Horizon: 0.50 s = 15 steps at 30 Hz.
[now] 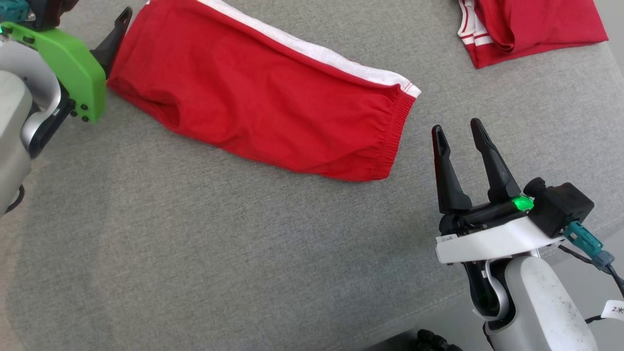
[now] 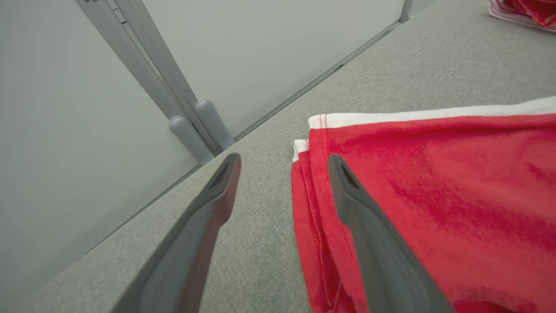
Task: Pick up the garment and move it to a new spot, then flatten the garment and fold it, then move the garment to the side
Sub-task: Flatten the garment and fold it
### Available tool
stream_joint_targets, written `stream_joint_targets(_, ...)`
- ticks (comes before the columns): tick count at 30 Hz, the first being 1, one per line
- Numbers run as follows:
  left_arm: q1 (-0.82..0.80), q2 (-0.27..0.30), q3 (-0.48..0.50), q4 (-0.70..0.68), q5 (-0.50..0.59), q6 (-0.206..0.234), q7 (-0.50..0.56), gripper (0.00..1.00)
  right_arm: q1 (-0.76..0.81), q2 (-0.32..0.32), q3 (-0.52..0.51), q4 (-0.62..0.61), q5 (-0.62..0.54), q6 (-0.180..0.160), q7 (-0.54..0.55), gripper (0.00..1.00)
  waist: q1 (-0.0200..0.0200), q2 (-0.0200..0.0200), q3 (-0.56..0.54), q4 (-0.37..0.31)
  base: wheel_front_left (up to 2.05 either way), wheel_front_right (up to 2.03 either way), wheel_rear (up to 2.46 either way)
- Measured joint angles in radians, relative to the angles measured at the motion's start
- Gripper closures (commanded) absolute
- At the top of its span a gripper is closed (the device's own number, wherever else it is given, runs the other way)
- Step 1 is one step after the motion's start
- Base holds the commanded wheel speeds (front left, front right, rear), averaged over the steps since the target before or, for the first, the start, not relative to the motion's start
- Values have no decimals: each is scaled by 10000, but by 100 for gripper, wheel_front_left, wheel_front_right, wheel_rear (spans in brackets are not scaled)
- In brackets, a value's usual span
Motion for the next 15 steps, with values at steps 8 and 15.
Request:
stream_joint_targets(8, 527, 483, -81, -282, -368, 0, 1900, 0, -197, 58, 142, -12, 42, 2, 0, 0, 0, 0, 239, -392, 0, 0, 0)
stream_joint_targets(15, 721, 717, 6, -412, -802, 6, 2729, 0, -201, 61, 136, 10, 282, 2, 0, 0, 0, 0, 369, -591, 0, 0, 0)
